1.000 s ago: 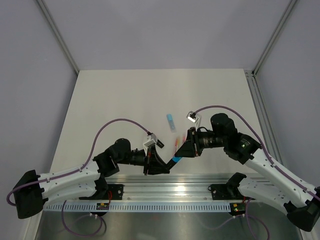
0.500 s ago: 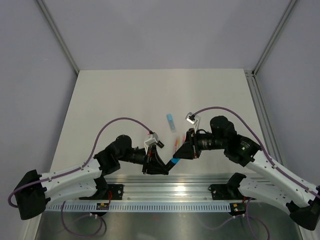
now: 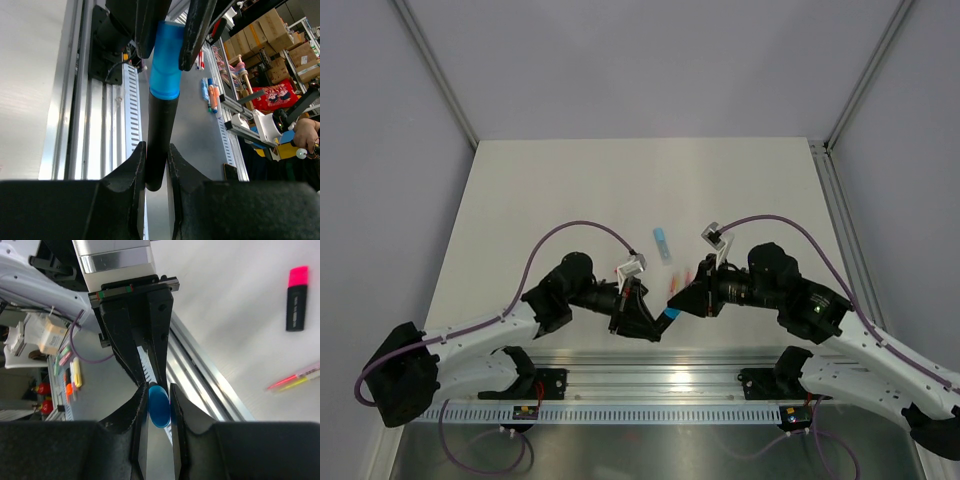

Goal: Insert the pens into the pen caps
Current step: Insert the pen cap onto the pen.

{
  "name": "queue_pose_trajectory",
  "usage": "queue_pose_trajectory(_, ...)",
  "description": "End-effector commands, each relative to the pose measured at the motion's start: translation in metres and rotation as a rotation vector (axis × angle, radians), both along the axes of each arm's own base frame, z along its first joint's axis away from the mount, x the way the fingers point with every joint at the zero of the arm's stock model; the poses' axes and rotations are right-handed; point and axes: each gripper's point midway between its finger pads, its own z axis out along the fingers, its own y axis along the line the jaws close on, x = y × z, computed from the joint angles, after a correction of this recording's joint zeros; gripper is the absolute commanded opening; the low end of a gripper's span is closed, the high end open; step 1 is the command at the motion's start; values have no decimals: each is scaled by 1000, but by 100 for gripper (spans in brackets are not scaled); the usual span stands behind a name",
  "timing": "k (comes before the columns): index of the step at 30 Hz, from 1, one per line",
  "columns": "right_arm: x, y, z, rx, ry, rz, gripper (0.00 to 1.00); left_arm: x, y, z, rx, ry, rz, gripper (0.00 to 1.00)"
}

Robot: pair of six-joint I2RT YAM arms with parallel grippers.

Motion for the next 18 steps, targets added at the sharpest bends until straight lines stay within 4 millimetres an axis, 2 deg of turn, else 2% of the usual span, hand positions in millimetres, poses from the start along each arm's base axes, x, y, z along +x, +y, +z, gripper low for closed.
queue_pose_trajectory(1, -43, -4, -47, -128, 143, 135, 0, 75, -19, 127, -375, -290, 272, 0)
queue_pose_trajectory(6, -28, -3, -73, -185, 145, 61, 0, 105, -21, 130, -373, -303, 339, 0)
queue_pose_trajectory(11, -11, 3, -88, -201, 114, 2, 0, 126, -24, 136, -367, -319, 362, 0)
queue_pose_trajectory(18, -9, 2, -100, -165, 113, -26, 0, 156, -19, 146, -378, -329, 404, 0)
